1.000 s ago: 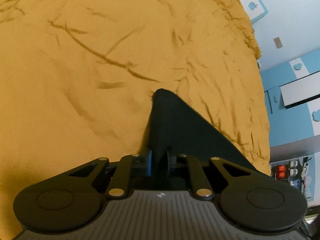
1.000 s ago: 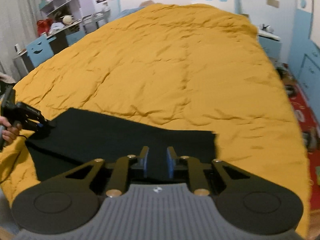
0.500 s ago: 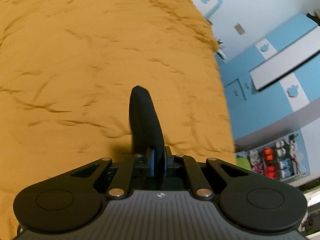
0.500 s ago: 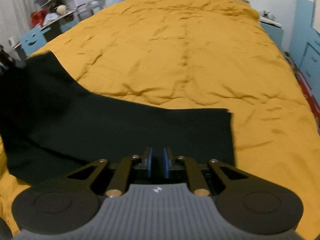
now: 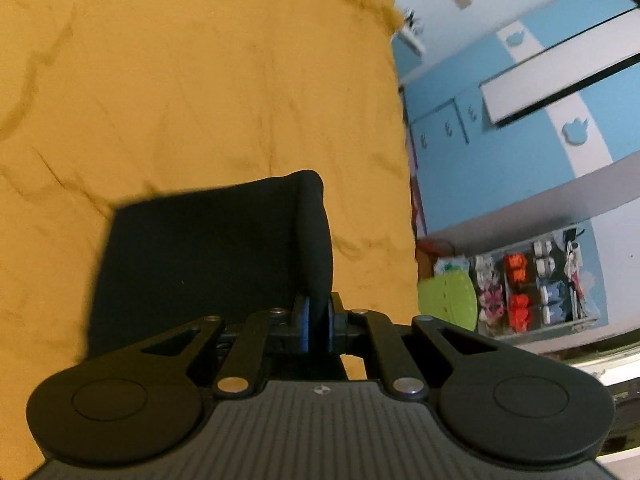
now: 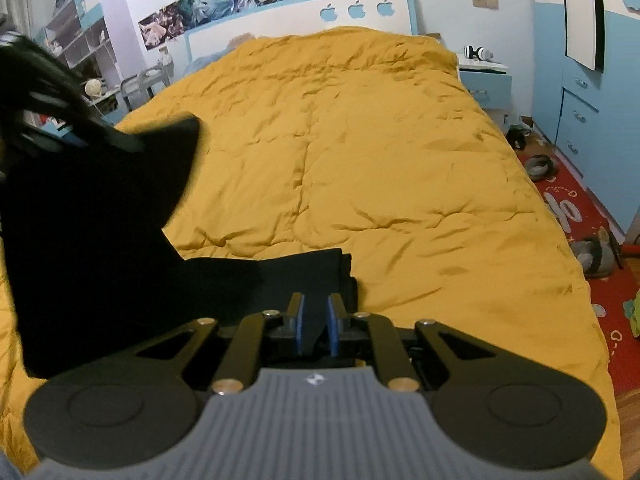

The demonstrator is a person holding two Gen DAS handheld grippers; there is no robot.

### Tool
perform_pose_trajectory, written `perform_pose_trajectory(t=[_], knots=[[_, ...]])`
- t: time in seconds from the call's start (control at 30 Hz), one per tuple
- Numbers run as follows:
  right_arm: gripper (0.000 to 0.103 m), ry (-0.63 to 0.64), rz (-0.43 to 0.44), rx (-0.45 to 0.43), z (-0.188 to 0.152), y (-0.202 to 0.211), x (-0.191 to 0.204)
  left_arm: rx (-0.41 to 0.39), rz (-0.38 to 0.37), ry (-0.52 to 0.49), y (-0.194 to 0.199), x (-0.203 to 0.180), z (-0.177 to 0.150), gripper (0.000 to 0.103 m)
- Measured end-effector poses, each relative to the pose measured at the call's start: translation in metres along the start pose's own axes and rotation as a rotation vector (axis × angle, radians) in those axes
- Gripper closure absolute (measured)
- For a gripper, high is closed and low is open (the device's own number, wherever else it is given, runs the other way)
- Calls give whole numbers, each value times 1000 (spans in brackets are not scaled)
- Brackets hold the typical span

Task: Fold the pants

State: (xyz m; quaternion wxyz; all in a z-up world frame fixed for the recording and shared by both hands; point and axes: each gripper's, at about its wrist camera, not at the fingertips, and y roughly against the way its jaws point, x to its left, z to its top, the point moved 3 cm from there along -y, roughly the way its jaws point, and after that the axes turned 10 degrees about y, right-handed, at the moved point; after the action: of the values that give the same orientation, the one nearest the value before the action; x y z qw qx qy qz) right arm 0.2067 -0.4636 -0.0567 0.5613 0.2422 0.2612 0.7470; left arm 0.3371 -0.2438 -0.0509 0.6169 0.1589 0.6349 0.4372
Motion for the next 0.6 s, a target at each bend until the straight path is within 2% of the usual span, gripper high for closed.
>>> perform_pose_trajectory(t=[0.13,0.3,0.37,0.43,0.6], knots=[[96,4,-11,-2,-4,2,-3,79,57,19,-53,9,-17,95],[96,-32,1,7,-9,0,-7,162,76,-19,-81,17,-25,93],[96,-37,8,14,-11,-2,-5,189,69,-41,-81,14,-29,87],[95,-47,19,16,-11,-3,-3,200,59,-78,-74,9,-30,85],[89,-98,41,15,-8,-1,-3,131,59,-203,-35,2,-33,81]])
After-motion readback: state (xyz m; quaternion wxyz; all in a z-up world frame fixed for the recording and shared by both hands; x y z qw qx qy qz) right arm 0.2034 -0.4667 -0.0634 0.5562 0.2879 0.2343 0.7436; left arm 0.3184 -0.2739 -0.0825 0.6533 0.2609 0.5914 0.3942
